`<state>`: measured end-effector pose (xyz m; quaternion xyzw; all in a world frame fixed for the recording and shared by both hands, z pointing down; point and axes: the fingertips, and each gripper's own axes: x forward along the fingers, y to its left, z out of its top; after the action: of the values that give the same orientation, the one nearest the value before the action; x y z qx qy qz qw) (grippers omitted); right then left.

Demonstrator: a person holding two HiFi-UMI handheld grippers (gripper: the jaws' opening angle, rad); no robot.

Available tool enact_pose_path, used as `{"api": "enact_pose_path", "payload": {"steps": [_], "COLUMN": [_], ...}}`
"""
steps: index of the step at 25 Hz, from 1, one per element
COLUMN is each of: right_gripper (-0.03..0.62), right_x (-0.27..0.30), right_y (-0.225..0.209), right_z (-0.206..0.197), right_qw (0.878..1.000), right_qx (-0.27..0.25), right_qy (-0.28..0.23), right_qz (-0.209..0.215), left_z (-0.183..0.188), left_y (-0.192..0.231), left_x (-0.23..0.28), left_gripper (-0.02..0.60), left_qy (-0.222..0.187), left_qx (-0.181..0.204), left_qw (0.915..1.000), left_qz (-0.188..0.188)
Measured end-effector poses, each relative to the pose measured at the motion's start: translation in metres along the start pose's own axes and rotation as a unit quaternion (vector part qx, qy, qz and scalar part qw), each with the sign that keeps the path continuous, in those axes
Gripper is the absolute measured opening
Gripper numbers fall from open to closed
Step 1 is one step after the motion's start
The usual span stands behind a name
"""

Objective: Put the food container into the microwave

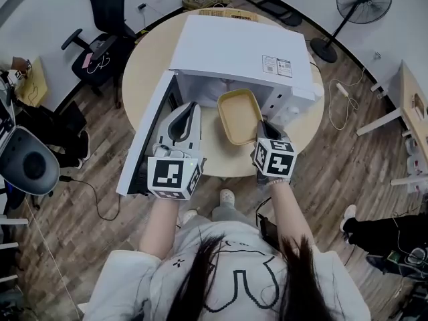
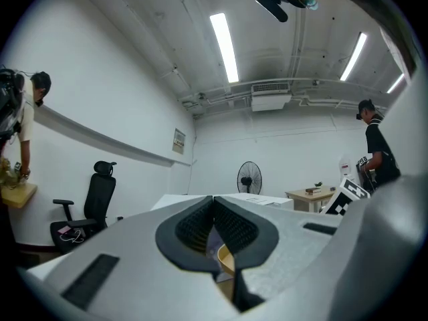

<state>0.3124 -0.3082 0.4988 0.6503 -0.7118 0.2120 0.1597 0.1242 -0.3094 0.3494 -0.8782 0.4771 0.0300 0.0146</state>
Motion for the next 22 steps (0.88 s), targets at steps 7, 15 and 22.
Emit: {"api": "enact_pose_path", "payload": {"steps": [7, 15, 22], "right_gripper": [0.037, 0.037, 0.037], "right_x": [0.049, 0.101, 0.131], "right_y": [0.001, 0.008, 0.004], "right_z": [0.003, 0.014, 0.024], "right_qw": [1.0, 0.997, 0.993], "right_qx": [0.018, 0.061, 0.114], "right_qy": [0.016, 0.017, -0.005], "right_qz": [0.02, 0.031, 0.021], "left_z": [-0.007, -0.016, -0.024], "left_y": [0.008, 0.017, 0.019], "left_x": [0.01, 0.022, 0.031], "left_gripper": [0.009, 0.009, 0.009], "left_qy": [0.011, 0.02, 0.034], "left_qx": [0.013, 0.01, 0.006], "left_qw": [0.9998, 0.9997, 0.9994], "left_qz": [0.013, 0.013, 0.008]}}
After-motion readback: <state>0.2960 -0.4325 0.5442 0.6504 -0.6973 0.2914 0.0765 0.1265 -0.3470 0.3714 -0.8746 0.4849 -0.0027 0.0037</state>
